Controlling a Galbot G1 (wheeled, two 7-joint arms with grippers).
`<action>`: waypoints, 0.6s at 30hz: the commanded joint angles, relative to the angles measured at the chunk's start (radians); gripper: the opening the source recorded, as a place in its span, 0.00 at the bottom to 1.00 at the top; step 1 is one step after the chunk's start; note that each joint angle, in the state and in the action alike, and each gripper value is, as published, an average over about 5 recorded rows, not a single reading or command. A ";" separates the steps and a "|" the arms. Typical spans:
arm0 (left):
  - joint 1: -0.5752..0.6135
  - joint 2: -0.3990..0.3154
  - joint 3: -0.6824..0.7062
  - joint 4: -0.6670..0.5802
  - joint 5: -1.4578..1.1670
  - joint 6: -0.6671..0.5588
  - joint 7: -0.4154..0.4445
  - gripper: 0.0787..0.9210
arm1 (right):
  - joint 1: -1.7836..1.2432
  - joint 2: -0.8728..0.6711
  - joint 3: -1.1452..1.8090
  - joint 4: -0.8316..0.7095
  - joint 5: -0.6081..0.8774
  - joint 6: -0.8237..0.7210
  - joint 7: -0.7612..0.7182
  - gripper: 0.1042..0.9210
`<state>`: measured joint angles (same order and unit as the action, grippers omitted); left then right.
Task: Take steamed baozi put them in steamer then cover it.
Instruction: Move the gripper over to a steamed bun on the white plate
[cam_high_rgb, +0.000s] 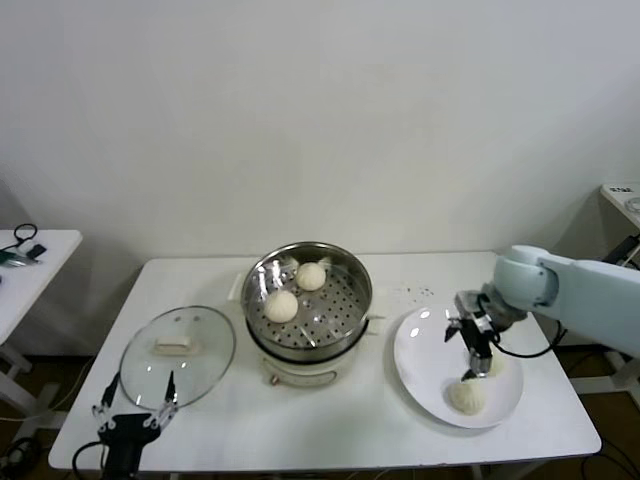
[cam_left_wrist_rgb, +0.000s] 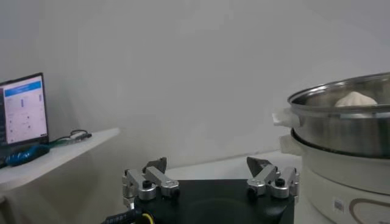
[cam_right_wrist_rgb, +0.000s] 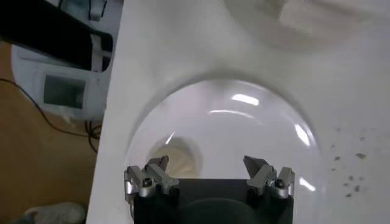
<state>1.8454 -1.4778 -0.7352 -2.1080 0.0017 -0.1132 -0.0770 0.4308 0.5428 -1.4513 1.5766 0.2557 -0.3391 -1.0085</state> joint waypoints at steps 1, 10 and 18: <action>0.000 -0.001 -0.001 0.009 -0.006 -0.004 0.001 0.88 | -0.125 -0.035 0.023 -0.019 -0.077 -0.001 0.011 0.88; -0.004 -0.001 -0.002 0.026 -0.006 -0.007 0.002 0.88 | -0.163 0.011 0.044 -0.066 -0.078 0.000 0.015 0.88; -0.010 -0.002 -0.003 0.034 -0.005 -0.005 0.001 0.88 | -0.167 0.033 0.044 -0.093 -0.079 0.007 0.009 0.88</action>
<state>1.8365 -1.4786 -0.7381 -2.0774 -0.0040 -0.1199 -0.0759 0.2935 0.5673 -1.4161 1.5053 0.1914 -0.3333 -0.9992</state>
